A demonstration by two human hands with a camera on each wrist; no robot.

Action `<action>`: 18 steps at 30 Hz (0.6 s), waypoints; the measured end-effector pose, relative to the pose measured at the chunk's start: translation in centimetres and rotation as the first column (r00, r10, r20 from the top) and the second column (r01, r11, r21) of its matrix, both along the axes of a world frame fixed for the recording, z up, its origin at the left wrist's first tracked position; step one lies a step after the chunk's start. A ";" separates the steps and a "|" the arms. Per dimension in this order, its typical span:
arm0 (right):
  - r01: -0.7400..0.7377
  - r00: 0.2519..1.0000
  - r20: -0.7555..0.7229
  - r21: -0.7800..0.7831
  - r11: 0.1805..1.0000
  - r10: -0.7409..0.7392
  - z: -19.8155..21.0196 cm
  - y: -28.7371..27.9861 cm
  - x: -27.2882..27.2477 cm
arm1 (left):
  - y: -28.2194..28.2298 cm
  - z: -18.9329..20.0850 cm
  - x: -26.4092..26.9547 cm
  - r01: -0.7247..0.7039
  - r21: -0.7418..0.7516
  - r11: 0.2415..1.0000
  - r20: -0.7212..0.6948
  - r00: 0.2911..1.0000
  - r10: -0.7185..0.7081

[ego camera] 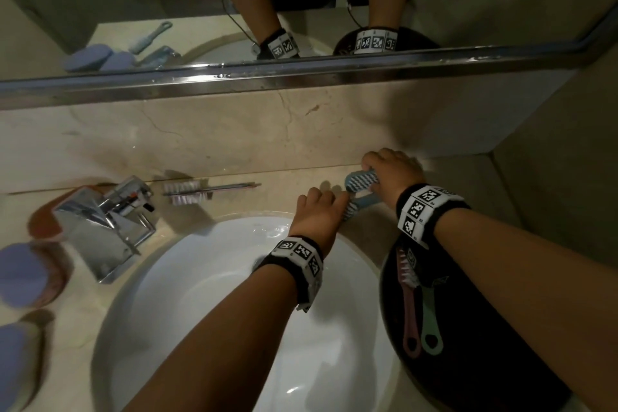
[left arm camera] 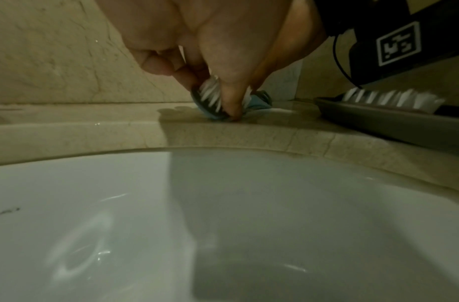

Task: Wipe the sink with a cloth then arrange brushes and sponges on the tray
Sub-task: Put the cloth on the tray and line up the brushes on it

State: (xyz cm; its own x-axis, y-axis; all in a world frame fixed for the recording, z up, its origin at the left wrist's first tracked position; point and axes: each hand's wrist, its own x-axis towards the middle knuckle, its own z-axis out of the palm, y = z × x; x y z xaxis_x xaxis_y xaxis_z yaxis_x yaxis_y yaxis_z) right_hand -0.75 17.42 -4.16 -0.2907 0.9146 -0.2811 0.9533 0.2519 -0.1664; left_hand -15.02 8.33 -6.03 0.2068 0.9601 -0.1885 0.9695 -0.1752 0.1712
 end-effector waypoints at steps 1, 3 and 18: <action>0.006 1.000 -0.004 -0.005 1.000 -0.006 0.4 0.0 -0.1 | -0.2 0.2 -0.1 0.000 0.010 1.000 -0.013 1.000 0.000; 0.019 0.999 -0.027 -0.008 1.000 -0.019 1.5 -0.2 -0.1 | -0.6 0.7 -0.4 -0.030 0.017 0.999 0.003 1.000 0.030; 0.156 0.924 -0.345 -0.052 0.986 -0.164 8.1 -9.8 4.7 | -5.8 7.4 2.7 0.109 0.070 0.992 0.018 0.994 -0.111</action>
State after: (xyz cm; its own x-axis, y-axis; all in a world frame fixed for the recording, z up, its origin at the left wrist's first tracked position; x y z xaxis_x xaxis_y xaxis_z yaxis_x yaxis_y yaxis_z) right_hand 3.99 7.59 3.97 -0.2239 0.9516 -0.2104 0.8622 0.0927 -0.4981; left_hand -12.34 2.55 1.33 0.3149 0.9419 -0.1170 0.9400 -0.2925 0.1756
